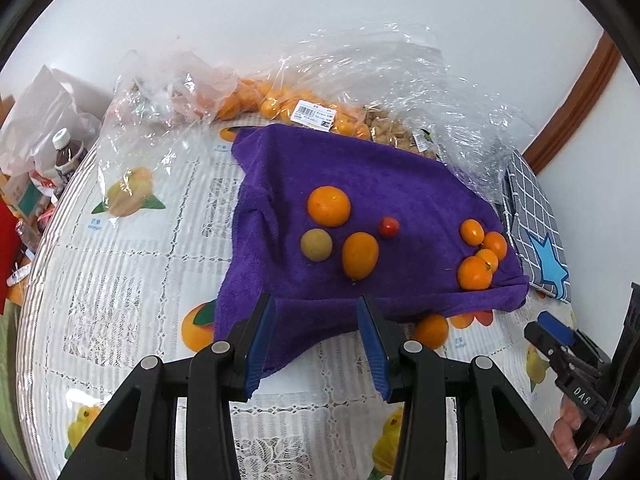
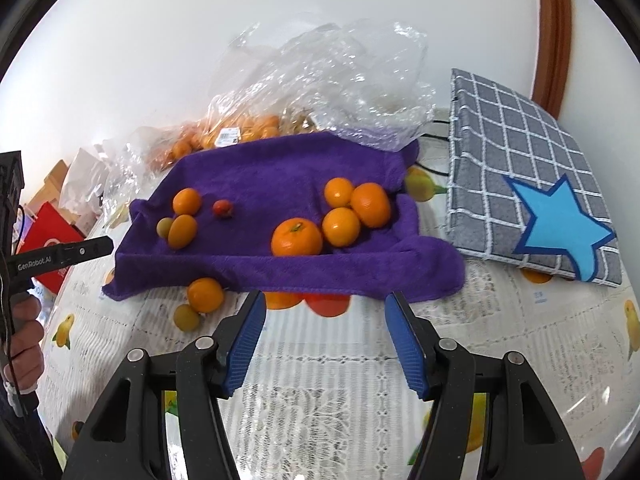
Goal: Organize fruits
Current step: 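Grasp a greenish round fruit with the left tool while the right tool grasps an orange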
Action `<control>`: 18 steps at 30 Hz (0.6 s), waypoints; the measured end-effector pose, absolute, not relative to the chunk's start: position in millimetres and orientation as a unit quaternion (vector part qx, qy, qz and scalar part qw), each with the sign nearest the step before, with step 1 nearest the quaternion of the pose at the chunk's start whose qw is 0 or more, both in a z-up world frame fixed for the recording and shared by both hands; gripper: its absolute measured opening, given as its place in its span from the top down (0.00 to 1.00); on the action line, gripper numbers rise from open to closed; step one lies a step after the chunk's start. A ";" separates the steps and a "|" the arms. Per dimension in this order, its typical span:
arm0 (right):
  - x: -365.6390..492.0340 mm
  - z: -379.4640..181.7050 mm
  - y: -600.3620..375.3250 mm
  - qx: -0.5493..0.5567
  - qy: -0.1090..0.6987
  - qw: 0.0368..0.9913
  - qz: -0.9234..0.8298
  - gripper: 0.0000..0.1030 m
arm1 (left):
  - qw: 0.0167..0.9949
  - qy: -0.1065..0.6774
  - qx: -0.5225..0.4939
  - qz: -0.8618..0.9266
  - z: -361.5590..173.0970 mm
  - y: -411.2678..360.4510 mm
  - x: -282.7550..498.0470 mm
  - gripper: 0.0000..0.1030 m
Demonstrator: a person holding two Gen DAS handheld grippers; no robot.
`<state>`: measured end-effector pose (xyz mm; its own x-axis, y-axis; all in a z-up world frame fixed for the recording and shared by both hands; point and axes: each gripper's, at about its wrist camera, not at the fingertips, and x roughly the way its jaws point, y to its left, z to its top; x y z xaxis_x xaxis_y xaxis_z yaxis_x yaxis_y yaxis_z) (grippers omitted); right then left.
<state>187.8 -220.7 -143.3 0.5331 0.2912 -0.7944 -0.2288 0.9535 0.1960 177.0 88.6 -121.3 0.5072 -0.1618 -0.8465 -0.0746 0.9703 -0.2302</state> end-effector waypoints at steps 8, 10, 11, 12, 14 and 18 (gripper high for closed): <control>189.6 -160.1 -185.1 0.020 0.473 0.859 0.195 0.57 | 0.864 0.487 -0.126 -0.020 -119.3 103.3 173.7 0.61; 190.8 -162.3 -172.8 0.014 0.472 0.857 0.207 0.58 | 0.867 0.480 -0.129 -0.023 -116.9 110.4 169.8 0.61; 192.6 -163.8 -166.0 0.012 0.473 0.855 0.213 0.58 | 0.870 0.475 -0.129 -0.025 -115.2 114.3 167.7 0.61; 194.9 -165.5 -159.1 0.012 0.474 0.853 0.218 0.58 | 0.872 0.472 -0.130 -0.024 -113.9 117.8 166.0 0.61; 197.3 -167.4 -148.3 0.011 0.476 0.850 0.224 0.58 | 0.874 0.466 -0.132 -0.023 -111.5 125.2 162.9 0.61; 205.2 -173.0 -127.6 0.010 0.485 0.843 0.230 0.58 | 0.879 0.457 -0.136 -0.019 -108.7 136.3 159.2 0.61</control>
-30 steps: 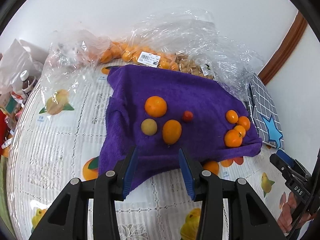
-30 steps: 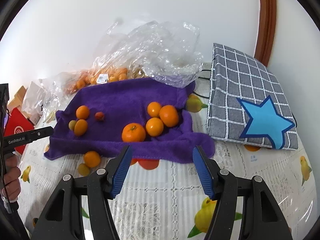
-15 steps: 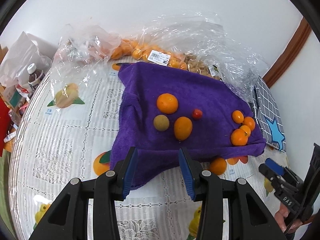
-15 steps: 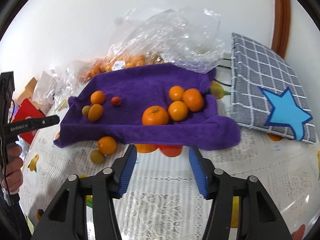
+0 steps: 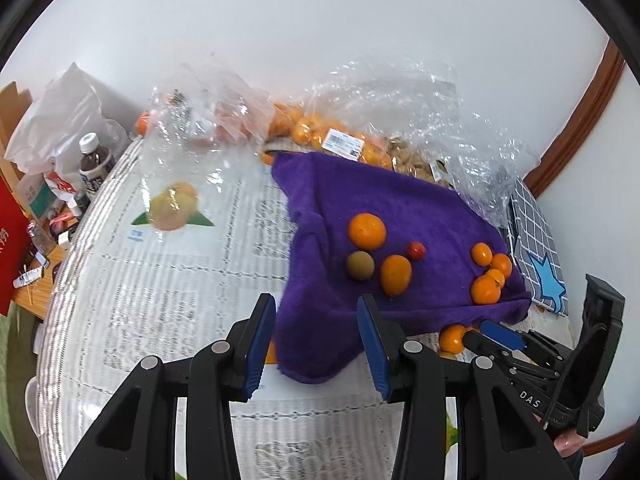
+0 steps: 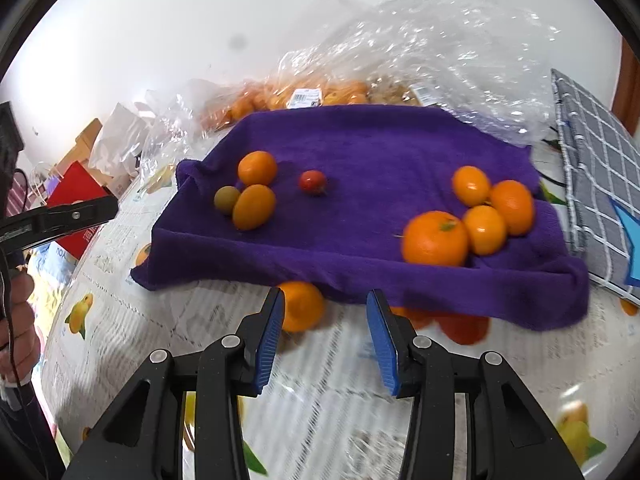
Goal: Organize fruits
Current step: 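Grasp a greenish round fruit with the left tool while the right tool grasps an orange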
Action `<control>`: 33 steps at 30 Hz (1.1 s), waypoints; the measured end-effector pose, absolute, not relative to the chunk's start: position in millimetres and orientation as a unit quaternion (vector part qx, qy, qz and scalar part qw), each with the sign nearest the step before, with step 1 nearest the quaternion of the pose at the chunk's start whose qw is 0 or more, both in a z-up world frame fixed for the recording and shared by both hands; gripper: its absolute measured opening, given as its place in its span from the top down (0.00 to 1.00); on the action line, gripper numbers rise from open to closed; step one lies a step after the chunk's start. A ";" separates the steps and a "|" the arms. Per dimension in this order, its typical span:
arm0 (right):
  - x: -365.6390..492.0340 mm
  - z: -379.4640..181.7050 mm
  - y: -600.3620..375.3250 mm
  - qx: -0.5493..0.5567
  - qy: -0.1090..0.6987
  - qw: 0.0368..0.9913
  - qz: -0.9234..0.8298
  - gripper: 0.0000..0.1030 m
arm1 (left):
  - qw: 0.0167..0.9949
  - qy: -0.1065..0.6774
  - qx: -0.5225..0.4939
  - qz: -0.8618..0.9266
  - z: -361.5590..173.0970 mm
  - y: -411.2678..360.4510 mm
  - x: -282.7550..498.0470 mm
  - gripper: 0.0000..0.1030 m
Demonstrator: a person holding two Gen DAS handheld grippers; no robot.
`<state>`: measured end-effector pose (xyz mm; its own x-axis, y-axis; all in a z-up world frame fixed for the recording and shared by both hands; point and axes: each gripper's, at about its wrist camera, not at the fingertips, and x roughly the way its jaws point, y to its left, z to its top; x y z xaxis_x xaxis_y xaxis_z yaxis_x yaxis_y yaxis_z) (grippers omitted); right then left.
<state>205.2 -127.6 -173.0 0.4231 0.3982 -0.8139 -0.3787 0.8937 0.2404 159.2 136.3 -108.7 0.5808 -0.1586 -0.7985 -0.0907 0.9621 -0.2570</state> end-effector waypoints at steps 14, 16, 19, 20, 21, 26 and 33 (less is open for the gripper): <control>212.6 -190.8 -93.5 -0.014 0.516 0.823 0.236 0.67 | 0.875 0.455 -0.163 -0.014 -116.4 154.7 151.8 0.61; 212.7 -191.0 -92.9 -0.013 0.516 0.824 0.235 0.67 | 0.875 0.454 -0.164 -0.013 -116.2 156.4 149.0 0.61; 212.0 -184.7 -99.2 0.009 0.512 0.824 0.242 0.67 | 0.876 0.455 -0.159 -0.013 -116.2 155.0 145.9 0.61; 210.6 -180.4 -102.5 0.012 0.507 0.827 0.242 0.67 | 0.876 0.456 -0.158 -0.014 -116.3 154.1 145.4 0.61; 208.8 -175.7 -105.9 0.012 0.502 0.831 0.240 0.67 | 0.876 0.456 -0.158 -0.015 -116.7 152.6 145.3 0.61; 197.1 -153.5 -127.5 -0.007 0.478 0.850 0.221 0.67 | 0.872 0.460 -0.161 -0.038 -120.1 135.0 147.5 0.61; 181.2 -148.3 -187.6 -0.027 0.467 0.870 0.154 0.67 | 0.867 0.469 -0.136 -0.094 -126.1 86.6 141.5 0.61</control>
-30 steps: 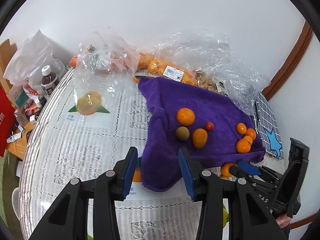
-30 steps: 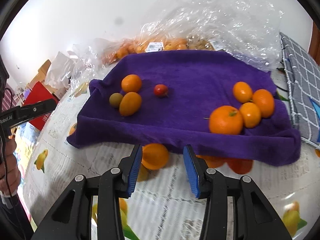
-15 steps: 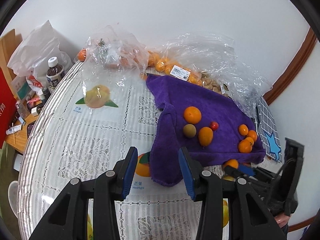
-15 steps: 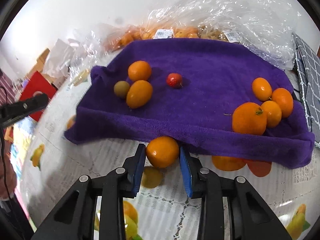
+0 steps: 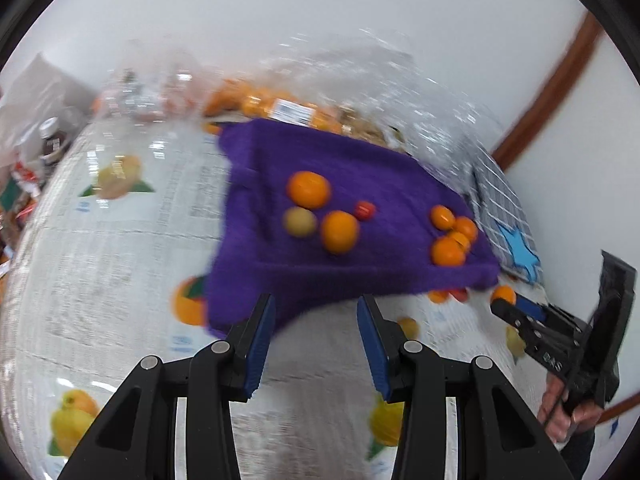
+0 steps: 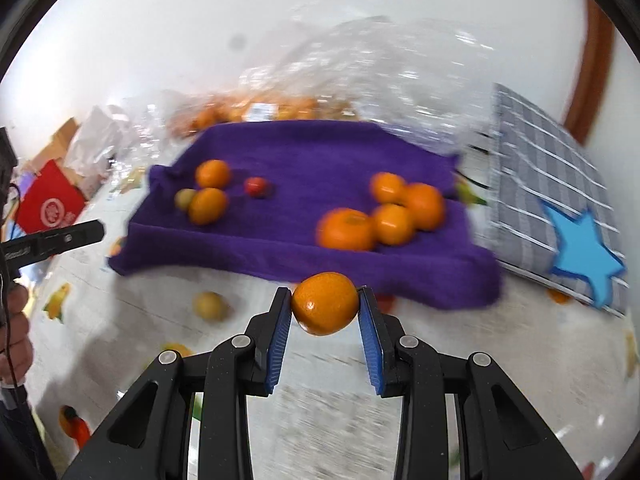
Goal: Organize fruits
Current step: 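Grasp a greenish round fruit with the left tool while the right tool grasps an orange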
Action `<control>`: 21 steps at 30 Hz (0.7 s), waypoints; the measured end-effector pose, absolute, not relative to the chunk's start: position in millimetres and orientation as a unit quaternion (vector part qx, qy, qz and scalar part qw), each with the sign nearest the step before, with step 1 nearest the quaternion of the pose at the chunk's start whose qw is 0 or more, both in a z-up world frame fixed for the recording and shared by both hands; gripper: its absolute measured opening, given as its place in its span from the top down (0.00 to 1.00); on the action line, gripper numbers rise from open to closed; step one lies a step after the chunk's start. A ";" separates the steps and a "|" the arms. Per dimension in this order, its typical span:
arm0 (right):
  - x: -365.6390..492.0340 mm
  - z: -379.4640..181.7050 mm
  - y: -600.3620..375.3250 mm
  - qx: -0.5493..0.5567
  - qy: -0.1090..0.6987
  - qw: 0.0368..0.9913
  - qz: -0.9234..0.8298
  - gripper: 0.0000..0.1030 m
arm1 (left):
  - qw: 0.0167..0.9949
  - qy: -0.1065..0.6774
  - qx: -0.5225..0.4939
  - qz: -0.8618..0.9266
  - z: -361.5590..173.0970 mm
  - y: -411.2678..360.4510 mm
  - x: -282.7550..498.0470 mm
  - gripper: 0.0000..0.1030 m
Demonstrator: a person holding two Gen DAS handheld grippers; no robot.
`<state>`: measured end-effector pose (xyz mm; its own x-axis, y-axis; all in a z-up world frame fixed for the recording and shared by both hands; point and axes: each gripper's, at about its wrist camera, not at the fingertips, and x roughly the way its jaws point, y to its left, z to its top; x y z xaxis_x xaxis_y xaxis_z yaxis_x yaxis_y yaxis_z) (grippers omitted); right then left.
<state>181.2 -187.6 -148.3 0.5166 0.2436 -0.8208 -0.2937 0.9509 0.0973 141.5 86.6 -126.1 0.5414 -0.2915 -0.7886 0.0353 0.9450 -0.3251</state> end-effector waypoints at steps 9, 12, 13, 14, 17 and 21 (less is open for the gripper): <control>172.7 -160.6 -253.7 0.014 0.479 0.872 0.103 0.67 | 0.851 0.490 -0.108 -0.153 -141.7 19.1 145.9 0.62; 167.5 -161.2 -264.1 0.024 0.478 0.873 0.096 0.67 | 0.845 0.499 -0.104 -0.160 -149.9 6.2 151.0 0.62; 165.8 -160.8 -267.7 0.025 0.478 0.873 0.093 0.67 | 0.844 0.502 -0.100 -0.160 -152.6 1.8 152.6 0.62; 163.3 -160.2 -271.0 0.026 0.477 0.874 0.091 0.67 | 0.843 0.505 -0.096 -0.158 -155.5 -1.3 154.2 0.62; 160.6 -160.9 -278.9 0.026 0.478 0.874 0.082 0.67 | 0.838 0.517 -0.084 -0.151 -164.6 -10.8 158.6 0.62; 159.7 -165.1 -289.2 0.035 0.483 0.872 0.073 0.67 | 0.840 0.523 -0.058 -0.135 -172.5 -18.9 161.1 0.68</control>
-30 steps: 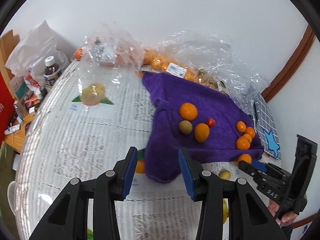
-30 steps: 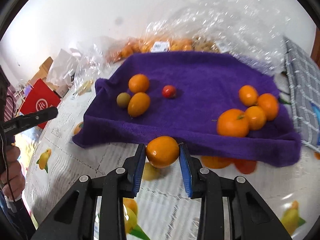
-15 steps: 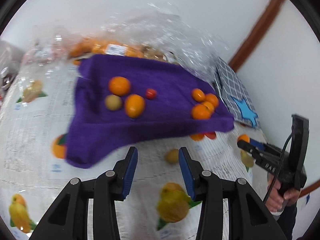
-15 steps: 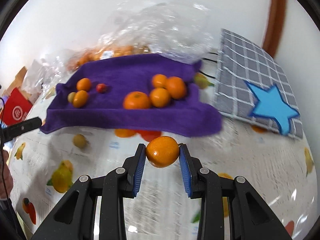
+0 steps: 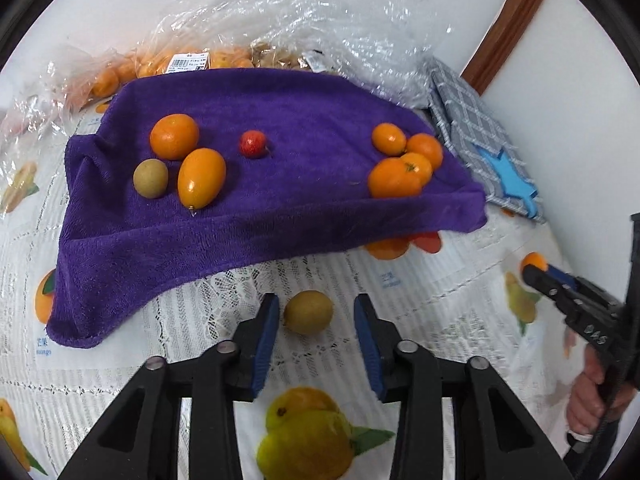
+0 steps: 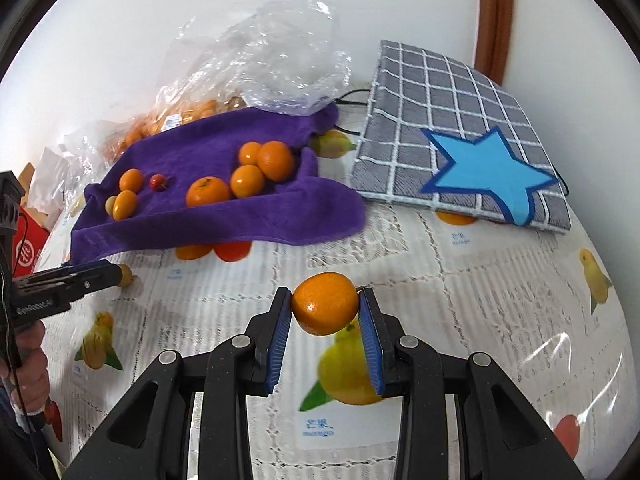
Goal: Organize fruits
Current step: 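Grasp a greenish round fruit with the left tool while the right tool grasps an orange, then carry the greenish fruit and the orange onto the purple towel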
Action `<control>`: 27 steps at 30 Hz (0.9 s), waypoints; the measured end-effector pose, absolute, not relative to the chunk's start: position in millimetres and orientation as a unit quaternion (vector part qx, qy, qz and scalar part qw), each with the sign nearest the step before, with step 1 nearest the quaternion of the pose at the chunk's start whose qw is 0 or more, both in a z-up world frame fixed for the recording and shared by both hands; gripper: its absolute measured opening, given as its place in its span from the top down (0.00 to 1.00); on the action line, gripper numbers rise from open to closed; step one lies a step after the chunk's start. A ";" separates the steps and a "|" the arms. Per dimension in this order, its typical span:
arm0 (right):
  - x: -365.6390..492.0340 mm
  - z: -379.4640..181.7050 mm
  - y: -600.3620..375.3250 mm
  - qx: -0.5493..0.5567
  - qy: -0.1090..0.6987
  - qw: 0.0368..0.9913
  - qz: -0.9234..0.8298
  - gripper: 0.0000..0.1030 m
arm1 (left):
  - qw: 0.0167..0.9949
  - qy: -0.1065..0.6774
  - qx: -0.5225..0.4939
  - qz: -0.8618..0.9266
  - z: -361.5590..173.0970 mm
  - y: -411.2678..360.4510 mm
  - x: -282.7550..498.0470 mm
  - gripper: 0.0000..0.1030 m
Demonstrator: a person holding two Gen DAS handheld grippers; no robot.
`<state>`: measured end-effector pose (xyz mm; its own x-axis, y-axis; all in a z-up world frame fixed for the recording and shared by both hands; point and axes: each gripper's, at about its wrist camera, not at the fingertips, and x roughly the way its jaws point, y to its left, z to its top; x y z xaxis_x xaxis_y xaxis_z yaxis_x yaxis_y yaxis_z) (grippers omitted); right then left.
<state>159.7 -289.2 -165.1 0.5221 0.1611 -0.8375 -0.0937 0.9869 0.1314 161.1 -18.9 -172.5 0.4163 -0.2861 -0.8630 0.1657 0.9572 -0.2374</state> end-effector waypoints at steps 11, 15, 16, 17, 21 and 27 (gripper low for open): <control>169.2 -168.4 -281.8 0.037 0.486 0.870 0.080 0.67 | 0.843 0.513 -0.089 -0.137 -167.2 -0.5 160.9 0.75; 172.0 -168.2 -274.6 0.036 0.485 0.870 0.087 0.67 | 0.847 0.503 -0.112 -0.132 -157.4 16.0 159.4 0.75; 172.4 -168.1 -273.5 0.036 0.485 0.870 0.089 0.67 | 0.848 0.500 -0.117 -0.131 -155.0 19.7 159.2 0.75; 172.8 -167.8 -271.9 0.035 0.485 0.869 0.090 0.67 | 0.849 0.497 -0.122 -0.129 -152.6 23.2 159.0 0.75; 175.4 -163.8 -268.2 0.030 0.480 0.872 0.094 0.67 | 0.857 0.483 -0.138 -0.118 -141.6 39.5 159.3 0.75; 185.9 -152.3 -260.7 0.025 0.465 0.878 0.106 0.67 | 0.867 0.463 -0.157 -0.099 -126.8 65.0 162.8 0.75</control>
